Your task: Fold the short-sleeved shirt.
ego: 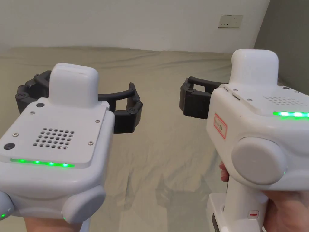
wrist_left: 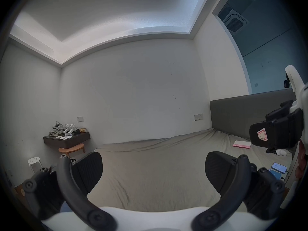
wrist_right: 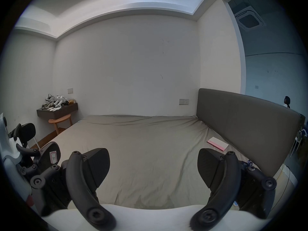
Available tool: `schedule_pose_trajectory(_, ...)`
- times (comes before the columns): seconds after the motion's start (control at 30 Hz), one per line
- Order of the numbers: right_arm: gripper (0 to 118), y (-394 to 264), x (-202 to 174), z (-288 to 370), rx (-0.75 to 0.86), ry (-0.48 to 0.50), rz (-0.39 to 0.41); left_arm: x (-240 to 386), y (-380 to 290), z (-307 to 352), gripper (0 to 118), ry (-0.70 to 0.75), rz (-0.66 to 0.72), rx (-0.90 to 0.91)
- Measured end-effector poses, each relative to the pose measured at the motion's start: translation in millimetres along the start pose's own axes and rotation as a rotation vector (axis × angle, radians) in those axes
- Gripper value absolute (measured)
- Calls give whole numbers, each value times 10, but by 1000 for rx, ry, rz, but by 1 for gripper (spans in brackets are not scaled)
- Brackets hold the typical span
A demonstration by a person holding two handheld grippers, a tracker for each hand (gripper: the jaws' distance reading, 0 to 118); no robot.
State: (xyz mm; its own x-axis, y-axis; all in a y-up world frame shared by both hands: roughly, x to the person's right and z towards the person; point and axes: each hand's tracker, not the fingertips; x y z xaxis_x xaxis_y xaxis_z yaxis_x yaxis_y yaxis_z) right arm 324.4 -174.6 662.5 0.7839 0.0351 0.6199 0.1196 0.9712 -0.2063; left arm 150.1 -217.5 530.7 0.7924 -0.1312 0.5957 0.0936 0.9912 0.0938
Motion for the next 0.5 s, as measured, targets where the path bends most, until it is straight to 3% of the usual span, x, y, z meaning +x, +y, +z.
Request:
schedule_pose_trajectory(0.27, 110, -46, -96, 81, 36, -17, 64, 6, 17, 33, 118, 6, 9, 9)
schedule_pose_trajectory(0.5, 110, -55, -126, 88, 24, 3, 53, 7, 8, 46, 118, 6, 4, 6)
